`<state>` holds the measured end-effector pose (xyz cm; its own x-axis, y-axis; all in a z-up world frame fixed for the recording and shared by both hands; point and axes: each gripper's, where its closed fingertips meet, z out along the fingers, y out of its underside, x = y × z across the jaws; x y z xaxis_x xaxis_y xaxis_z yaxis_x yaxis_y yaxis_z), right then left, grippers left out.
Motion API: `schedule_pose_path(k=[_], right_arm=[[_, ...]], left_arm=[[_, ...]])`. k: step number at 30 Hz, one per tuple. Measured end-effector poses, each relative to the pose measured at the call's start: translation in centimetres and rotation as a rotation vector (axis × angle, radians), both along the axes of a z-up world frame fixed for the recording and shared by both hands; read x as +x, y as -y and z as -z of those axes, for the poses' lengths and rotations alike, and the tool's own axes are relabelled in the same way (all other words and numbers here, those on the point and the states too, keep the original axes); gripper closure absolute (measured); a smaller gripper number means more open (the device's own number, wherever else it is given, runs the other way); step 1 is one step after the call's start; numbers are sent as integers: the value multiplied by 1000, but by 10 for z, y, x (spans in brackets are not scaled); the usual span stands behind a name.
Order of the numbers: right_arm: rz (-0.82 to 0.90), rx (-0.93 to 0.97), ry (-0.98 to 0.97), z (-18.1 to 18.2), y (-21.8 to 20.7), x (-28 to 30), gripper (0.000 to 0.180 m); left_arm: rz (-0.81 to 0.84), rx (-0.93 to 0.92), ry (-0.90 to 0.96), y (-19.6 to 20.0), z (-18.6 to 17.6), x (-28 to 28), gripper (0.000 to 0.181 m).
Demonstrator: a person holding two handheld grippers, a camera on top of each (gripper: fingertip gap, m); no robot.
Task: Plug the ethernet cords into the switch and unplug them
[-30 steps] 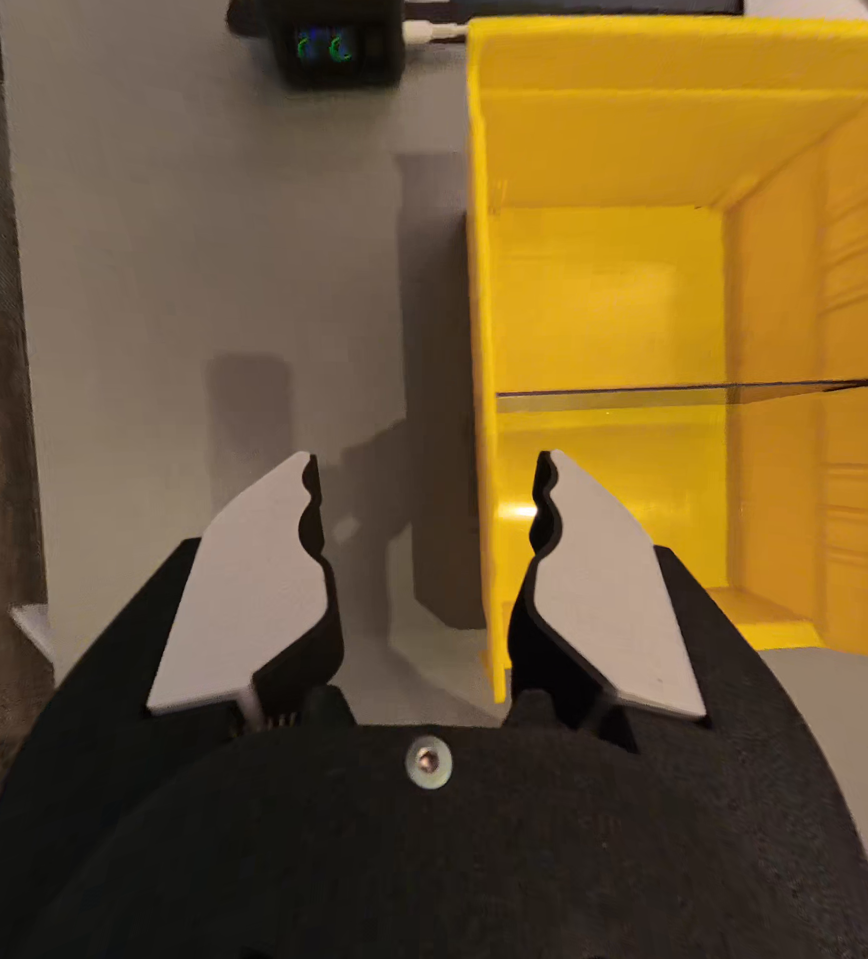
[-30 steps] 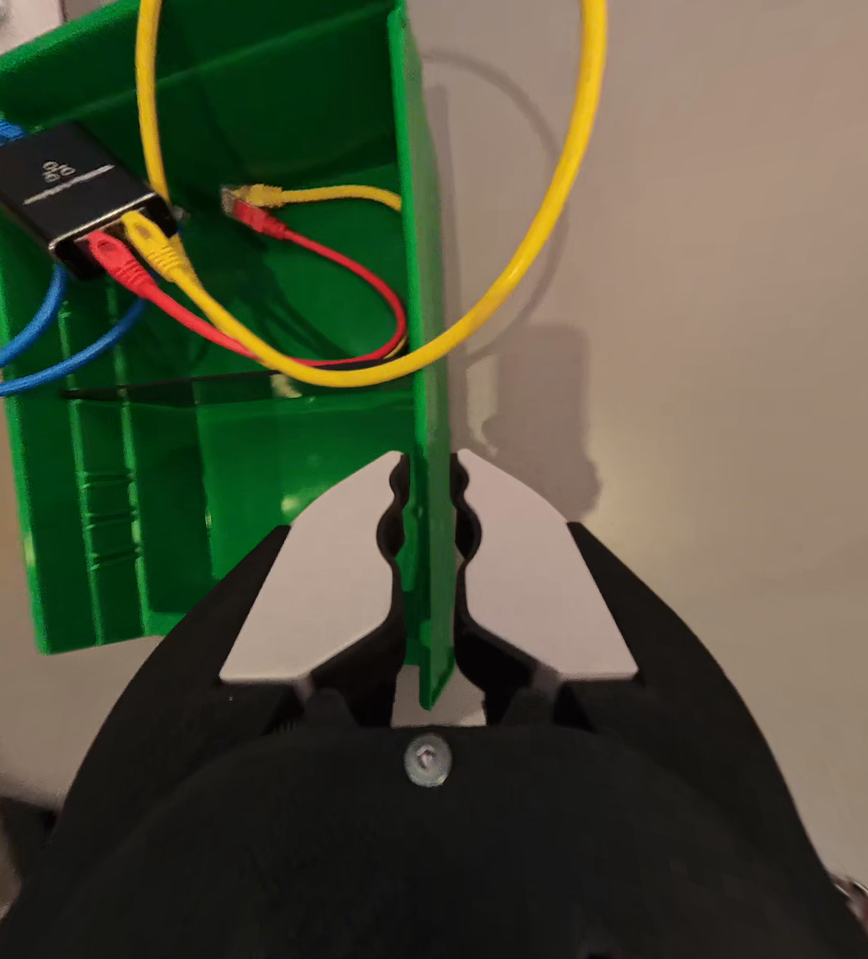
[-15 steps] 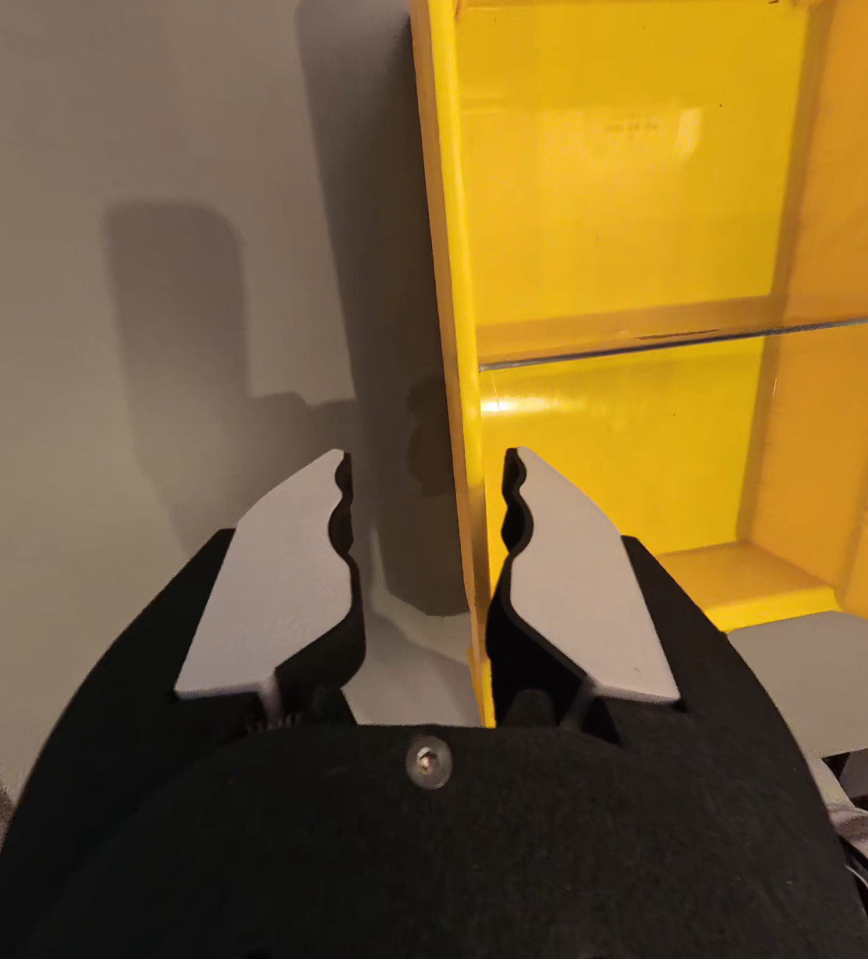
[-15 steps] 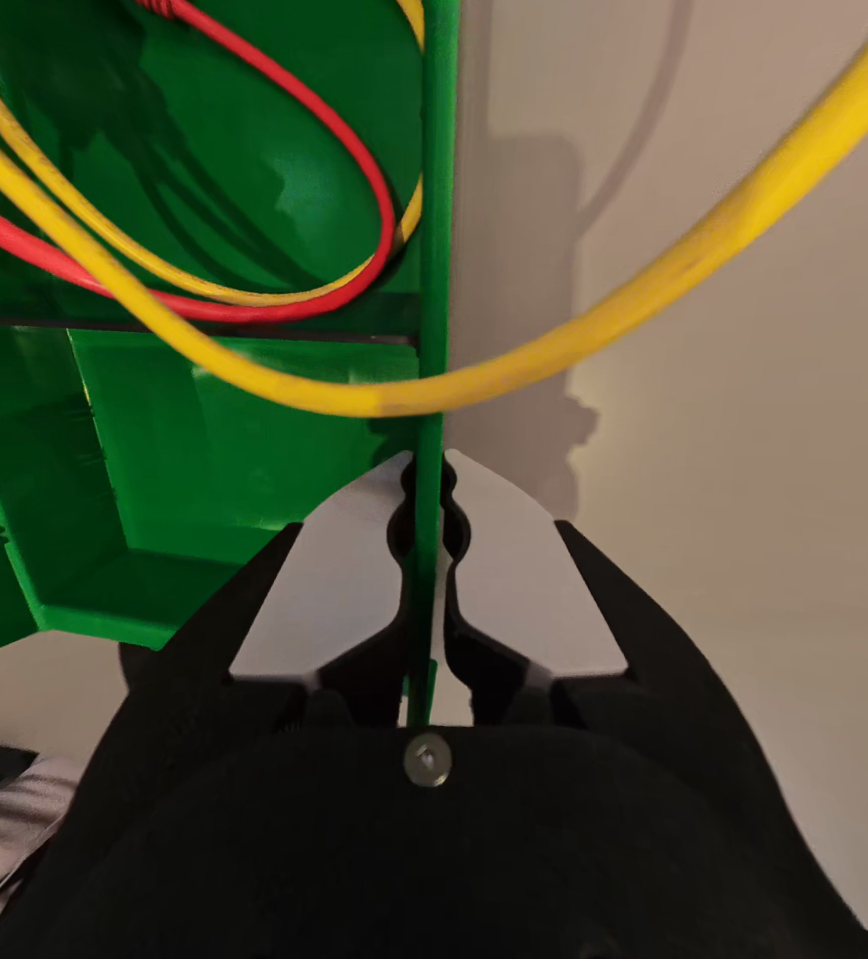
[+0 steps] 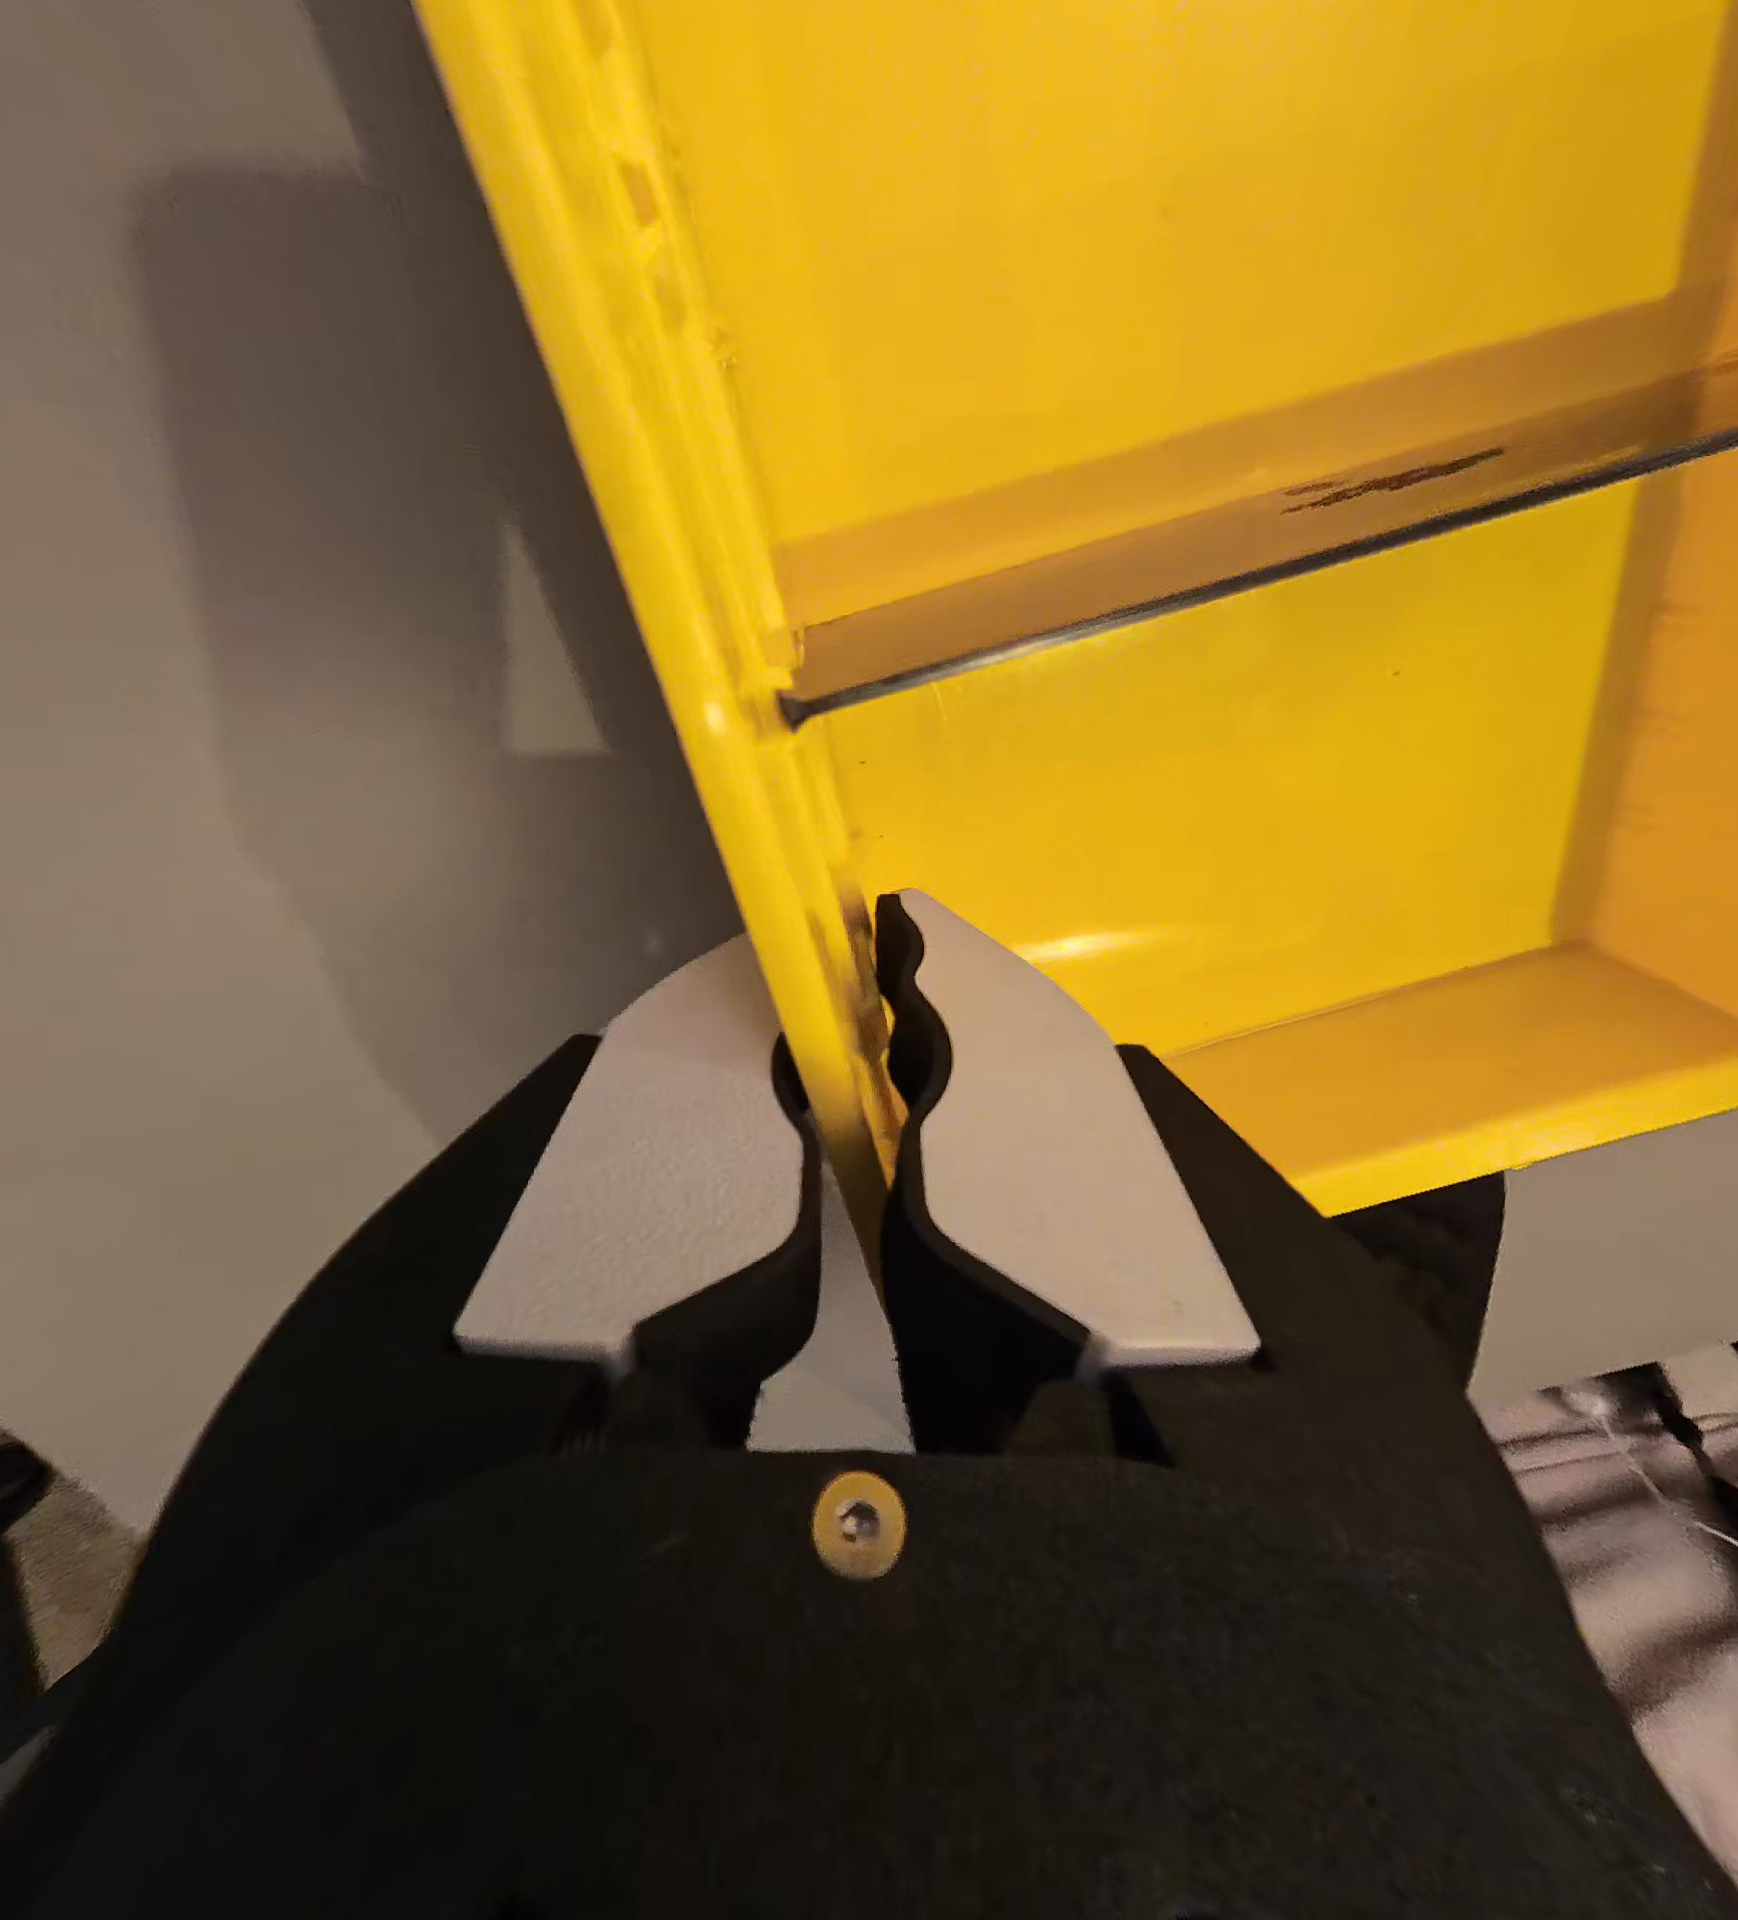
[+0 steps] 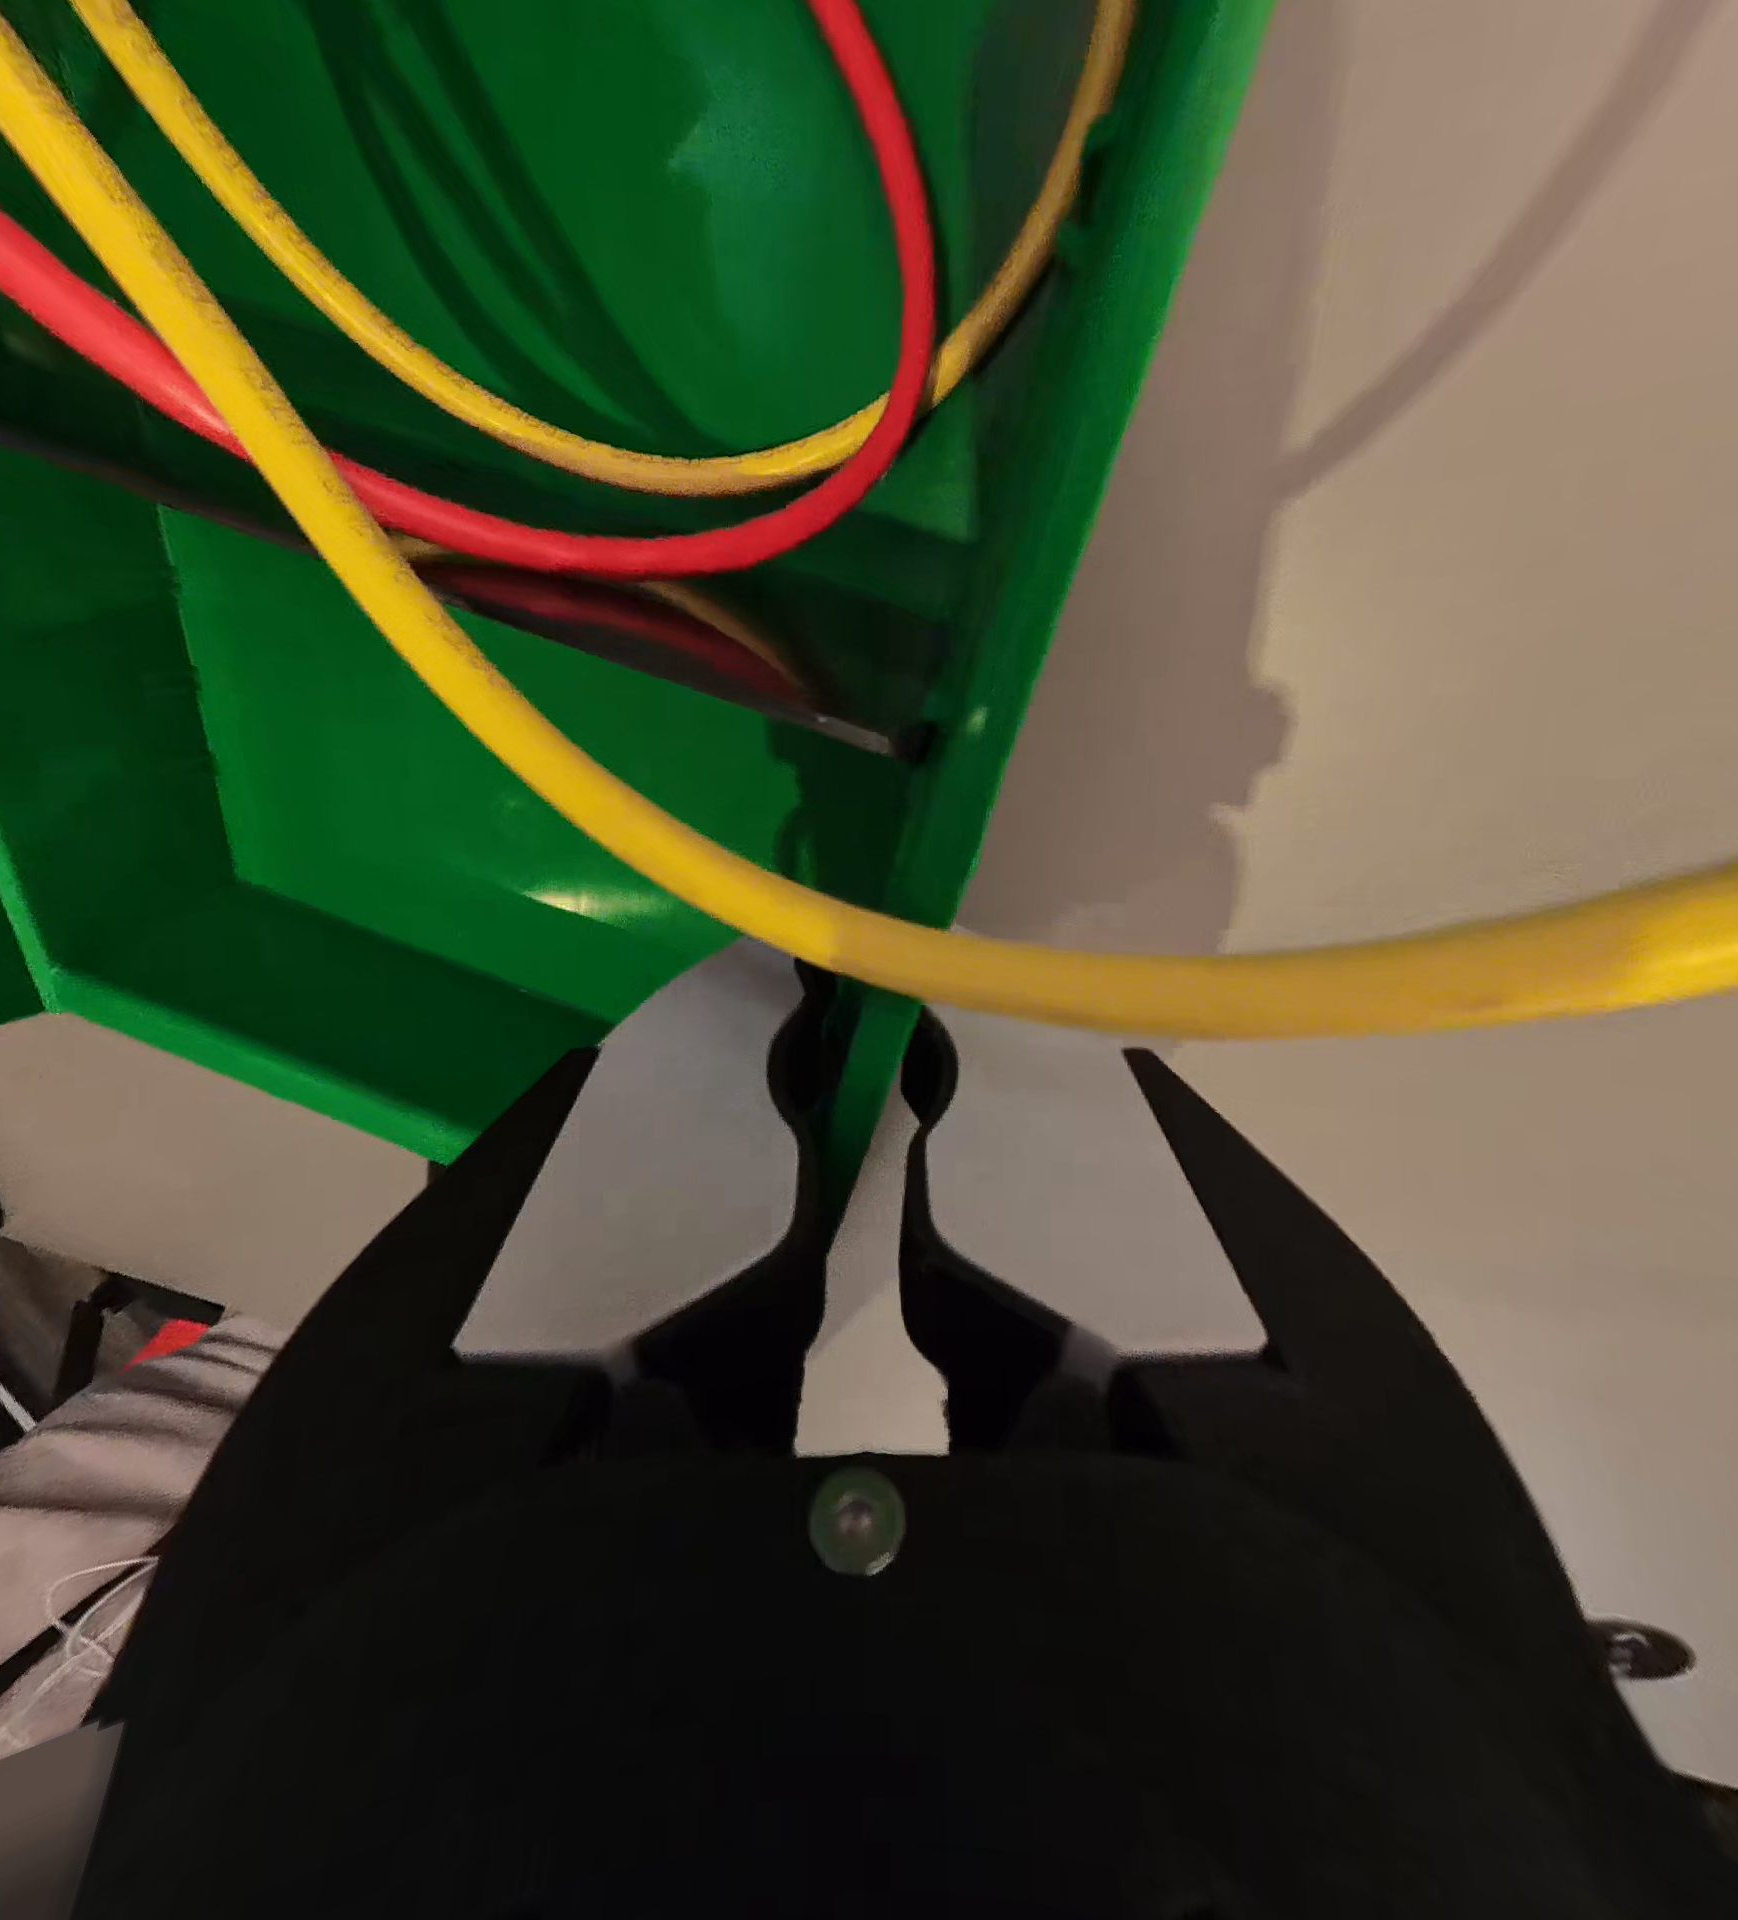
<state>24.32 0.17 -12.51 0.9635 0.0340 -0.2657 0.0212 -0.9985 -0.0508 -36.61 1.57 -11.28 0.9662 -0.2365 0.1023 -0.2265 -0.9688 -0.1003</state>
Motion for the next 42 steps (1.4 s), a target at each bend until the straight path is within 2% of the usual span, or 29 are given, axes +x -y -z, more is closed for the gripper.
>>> schedule_pose_path(k=[11,22,25,32,37,39,42], right_arm=[[-134,-58,87,1,1,-24,171],[-295,-64,107,1,-2,-51,170],[-307,-81,75,1,0,-62,169],[-304,-187,-5,3,13,-83,164],[-274,-131,0,-6,8,-81,162],[-246,-71,3,-18,5,-79,160],[-169,36,107,-42,4,-64,155]], left_arm=[[151,-41,-91,-2,1,48,167],[232,-116,-100,20,1,81,153],[253,-143,-89,27,0,86,148],[261,-143,-37,26,-2,89,148],[244,-49,8,21,-21,85,154],[228,25,-1,20,-36,77,155],[199,187,-3,15,-67,69,156]])
